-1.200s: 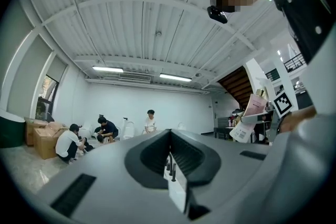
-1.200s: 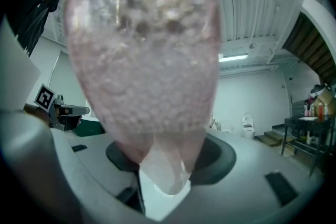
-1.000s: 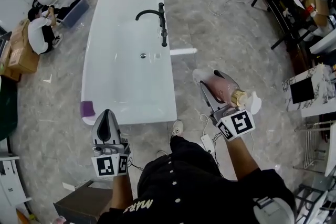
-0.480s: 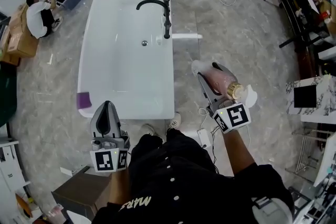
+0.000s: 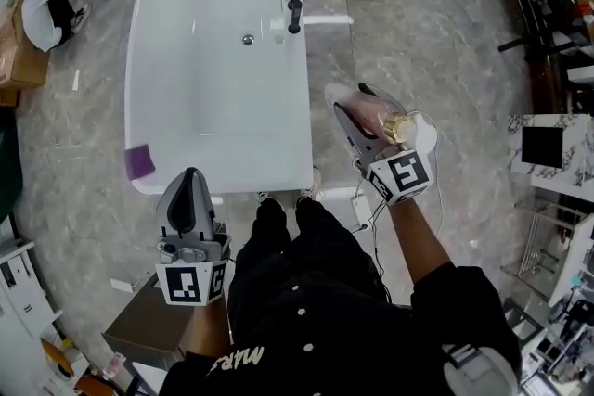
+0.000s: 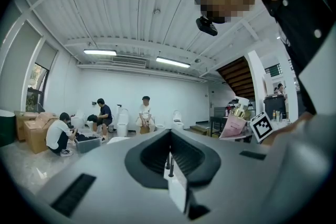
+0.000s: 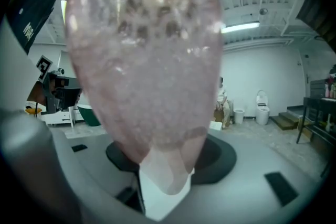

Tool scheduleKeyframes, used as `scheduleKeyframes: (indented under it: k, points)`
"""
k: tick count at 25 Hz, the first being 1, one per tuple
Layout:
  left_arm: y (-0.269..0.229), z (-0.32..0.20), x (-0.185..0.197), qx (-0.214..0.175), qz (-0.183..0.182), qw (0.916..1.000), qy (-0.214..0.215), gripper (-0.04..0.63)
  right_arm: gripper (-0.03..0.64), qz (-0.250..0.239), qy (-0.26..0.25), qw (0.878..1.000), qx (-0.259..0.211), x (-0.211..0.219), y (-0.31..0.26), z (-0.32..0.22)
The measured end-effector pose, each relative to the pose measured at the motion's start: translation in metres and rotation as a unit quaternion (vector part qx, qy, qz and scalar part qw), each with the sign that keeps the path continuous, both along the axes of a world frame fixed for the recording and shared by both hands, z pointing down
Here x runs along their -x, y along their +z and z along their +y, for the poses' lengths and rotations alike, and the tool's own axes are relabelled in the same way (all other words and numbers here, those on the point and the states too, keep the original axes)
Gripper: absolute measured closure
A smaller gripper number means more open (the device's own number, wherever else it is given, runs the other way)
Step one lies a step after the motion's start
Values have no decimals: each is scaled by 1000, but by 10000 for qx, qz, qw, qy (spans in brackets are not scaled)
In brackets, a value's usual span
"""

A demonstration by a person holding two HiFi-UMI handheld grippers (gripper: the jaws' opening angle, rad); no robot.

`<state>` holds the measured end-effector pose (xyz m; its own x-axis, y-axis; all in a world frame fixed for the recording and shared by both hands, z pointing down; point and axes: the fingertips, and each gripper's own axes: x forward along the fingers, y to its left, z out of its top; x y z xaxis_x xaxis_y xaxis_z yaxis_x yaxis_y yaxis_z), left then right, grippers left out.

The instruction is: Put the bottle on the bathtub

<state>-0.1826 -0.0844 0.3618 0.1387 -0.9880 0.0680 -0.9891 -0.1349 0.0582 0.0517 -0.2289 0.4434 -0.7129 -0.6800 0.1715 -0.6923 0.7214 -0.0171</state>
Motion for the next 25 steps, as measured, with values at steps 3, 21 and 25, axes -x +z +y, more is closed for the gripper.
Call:
scheduleKeyframes:
  k: [3,21,25]
  points:
    - [8,0,0,30,24,9999,121,584,390,103,-59,9997,208,15,38,-10]
    - [117,18,14,980,372,9944,96,584,390,1054,-168,9874,1165,76,292,-57]
    - [134,20,16,1130,443,9926,72,584,390,1247,-221,9837,1274,83,327,-60]
